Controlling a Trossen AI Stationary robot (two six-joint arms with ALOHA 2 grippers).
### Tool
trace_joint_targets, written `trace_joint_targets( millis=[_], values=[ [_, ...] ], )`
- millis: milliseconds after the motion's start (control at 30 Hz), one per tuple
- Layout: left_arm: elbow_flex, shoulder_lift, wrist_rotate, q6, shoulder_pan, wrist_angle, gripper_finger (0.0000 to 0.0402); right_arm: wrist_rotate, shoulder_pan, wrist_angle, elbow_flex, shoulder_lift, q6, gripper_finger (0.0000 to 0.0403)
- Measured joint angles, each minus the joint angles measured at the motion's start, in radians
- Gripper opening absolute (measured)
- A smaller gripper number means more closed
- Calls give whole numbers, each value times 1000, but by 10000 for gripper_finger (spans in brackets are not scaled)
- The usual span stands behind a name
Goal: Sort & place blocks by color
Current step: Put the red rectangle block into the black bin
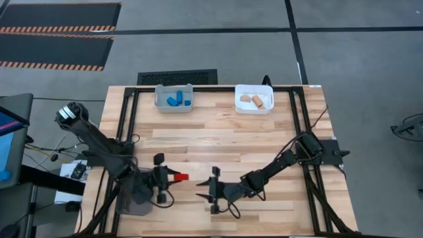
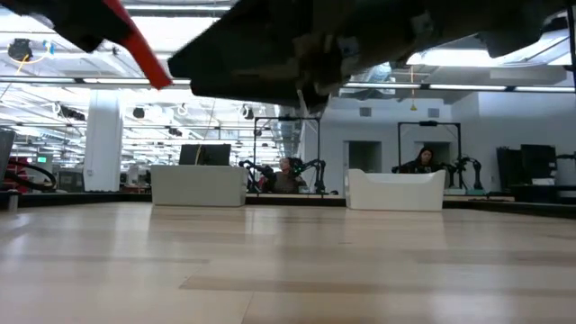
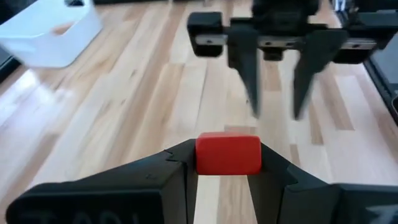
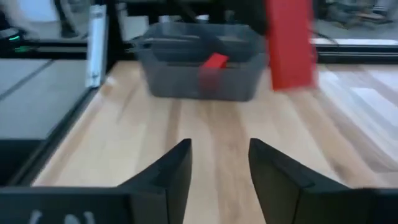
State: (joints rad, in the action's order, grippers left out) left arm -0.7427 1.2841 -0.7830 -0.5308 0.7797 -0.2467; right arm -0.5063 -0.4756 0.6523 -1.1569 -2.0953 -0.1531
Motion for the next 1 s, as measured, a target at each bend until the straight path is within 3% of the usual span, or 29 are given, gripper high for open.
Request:
trace_joint_targets(
  millis=[167, 300, 533, 767, 1000],
  values=[
    [-116, -33, -10, -142, 55, -313, 79, -71, 2, -48, -1, 0, -63, 192],
    [-234, -35, 39, -249, 93, -559, 79, -75, -1, -67, -1, 0, -83, 186],
    [-404, -36, 300, -403, 141, -865, 79, -79, 1, -68, -1, 0, -86, 168],
    [-427, -35, 551, -496, 198, -906, 79, -103, -2, -102, -1, 0, -124, 161],
    [-306, -34, 726, -602, 229, -849, 79, -108, -1, -118, -1, 0, -139, 161]
  ],
)
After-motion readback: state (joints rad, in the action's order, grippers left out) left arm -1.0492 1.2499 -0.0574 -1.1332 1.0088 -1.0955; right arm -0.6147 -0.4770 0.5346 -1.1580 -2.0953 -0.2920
